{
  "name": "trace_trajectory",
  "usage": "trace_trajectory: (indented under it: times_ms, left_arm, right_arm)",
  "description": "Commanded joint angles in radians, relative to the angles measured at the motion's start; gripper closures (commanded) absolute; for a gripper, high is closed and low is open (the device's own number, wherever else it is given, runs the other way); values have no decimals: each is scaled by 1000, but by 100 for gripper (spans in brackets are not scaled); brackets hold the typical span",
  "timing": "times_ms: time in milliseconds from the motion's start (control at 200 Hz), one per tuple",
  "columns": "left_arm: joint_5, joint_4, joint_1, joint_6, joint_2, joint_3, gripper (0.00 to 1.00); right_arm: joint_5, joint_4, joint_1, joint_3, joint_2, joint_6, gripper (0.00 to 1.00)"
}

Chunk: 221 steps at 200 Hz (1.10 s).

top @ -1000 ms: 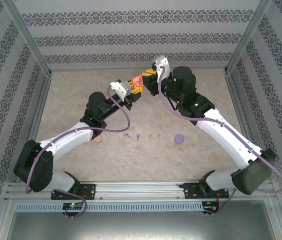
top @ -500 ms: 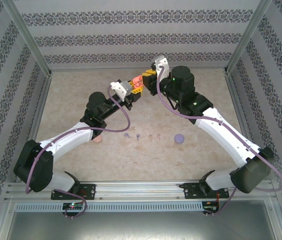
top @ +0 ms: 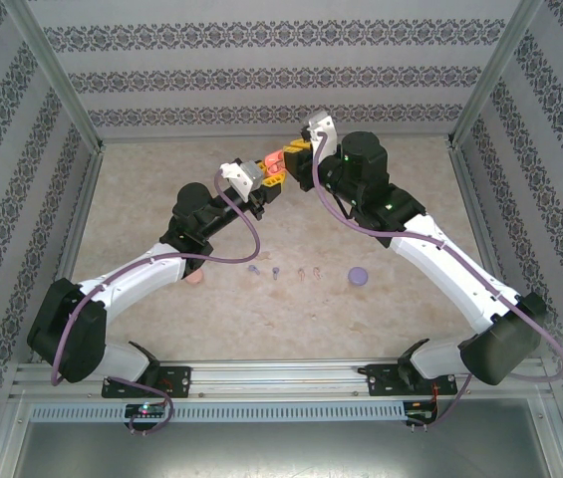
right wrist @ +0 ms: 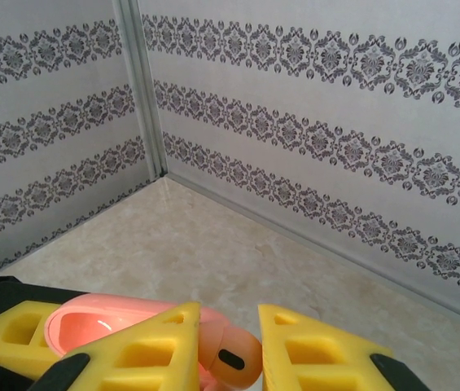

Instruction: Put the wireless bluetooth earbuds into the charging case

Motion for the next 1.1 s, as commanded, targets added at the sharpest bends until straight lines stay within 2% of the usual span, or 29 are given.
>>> trace_trajectory:
  times_ms: [0, 525, 854, 1099]
  left_arm:
    - [5, 20, -12, 11, -10, 24, 100]
    - [4, 29, -12, 9, -9, 24, 100]
    - [2, 32, -12, 9, -7, 26, 100]
    - [2, 30, -12, 9, -5, 27, 100]
  right_arm:
    - [-12, -3, 14, -23, 4, 7, 79]
    - [123, -21, 80, -60, 17, -167, 79]
    - [84, -27, 89, -82, 10, -201, 78]
    - [68, -43, 90, -71, 17, -196, 74]
